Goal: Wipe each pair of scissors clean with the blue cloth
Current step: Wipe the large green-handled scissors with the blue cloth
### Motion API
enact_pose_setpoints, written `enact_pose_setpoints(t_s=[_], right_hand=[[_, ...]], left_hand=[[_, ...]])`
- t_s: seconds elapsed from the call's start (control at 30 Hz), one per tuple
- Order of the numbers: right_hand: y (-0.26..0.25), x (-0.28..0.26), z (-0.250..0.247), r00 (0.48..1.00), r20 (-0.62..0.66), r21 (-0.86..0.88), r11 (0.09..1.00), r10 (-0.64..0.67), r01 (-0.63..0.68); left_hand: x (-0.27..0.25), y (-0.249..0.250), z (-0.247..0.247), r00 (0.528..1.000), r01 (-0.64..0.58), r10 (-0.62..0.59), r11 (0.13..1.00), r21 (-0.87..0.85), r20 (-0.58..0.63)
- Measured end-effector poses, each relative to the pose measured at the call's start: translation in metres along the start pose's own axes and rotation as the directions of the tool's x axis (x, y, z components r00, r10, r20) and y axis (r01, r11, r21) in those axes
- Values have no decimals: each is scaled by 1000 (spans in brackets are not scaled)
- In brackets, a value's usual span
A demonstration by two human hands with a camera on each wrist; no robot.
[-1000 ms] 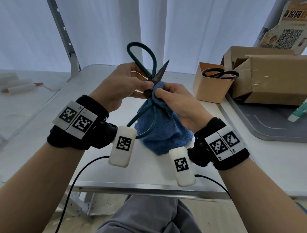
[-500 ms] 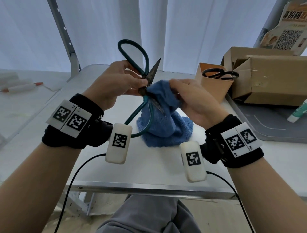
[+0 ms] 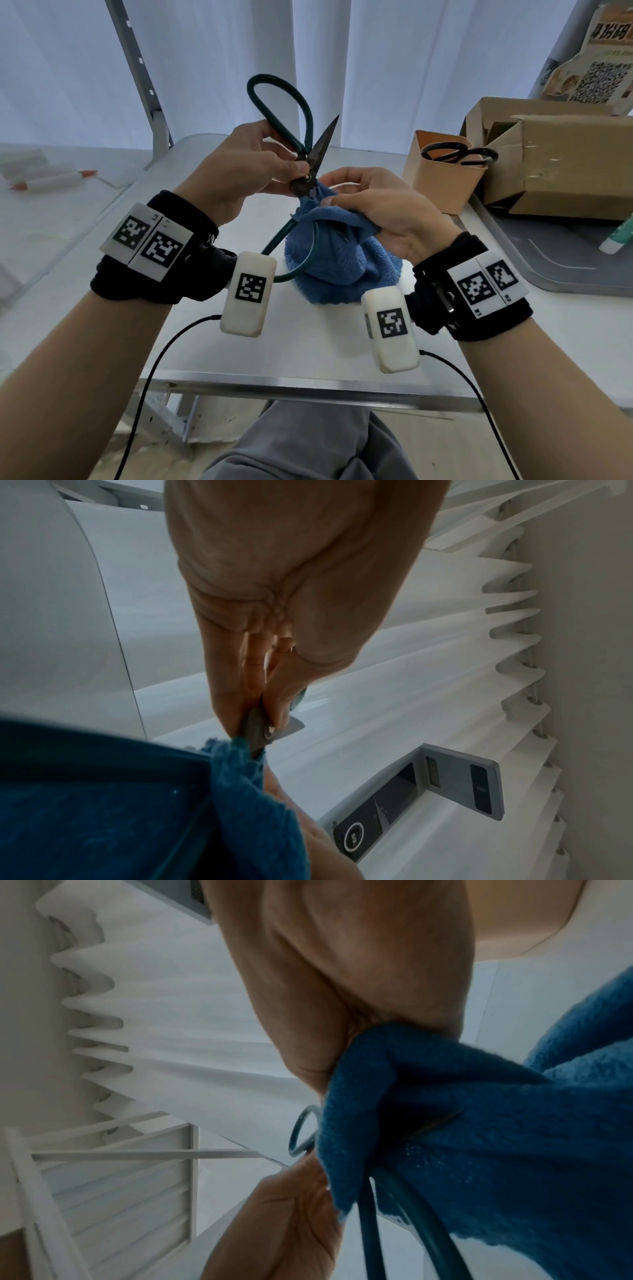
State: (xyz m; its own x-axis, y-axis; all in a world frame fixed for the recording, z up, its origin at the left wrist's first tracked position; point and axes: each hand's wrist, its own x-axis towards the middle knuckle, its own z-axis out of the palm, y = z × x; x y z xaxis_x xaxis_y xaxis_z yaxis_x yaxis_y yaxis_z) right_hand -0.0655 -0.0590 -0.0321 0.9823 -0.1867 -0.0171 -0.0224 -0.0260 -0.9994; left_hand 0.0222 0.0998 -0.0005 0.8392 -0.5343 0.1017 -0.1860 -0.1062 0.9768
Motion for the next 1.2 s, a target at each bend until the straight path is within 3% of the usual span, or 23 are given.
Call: enact_pose_setpoints(t_s=[0.33, 0.9, 1.2], right_hand=[[2, -1, 3, 1000, 27, 9, 1000, -8, 8], [3, -2, 11, 996, -87, 41, 999, 1, 3], [0, -4, 9, 997, -76, 73, 997, 10, -5]], left_hand=[[0, 0, 1, 1000, 5, -5, 1000, -4, -9], [4, -4, 7, 1000, -8, 8, 1000, 13, 7], [3, -4, 11, 1000, 0, 0, 1000, 16, -6]])
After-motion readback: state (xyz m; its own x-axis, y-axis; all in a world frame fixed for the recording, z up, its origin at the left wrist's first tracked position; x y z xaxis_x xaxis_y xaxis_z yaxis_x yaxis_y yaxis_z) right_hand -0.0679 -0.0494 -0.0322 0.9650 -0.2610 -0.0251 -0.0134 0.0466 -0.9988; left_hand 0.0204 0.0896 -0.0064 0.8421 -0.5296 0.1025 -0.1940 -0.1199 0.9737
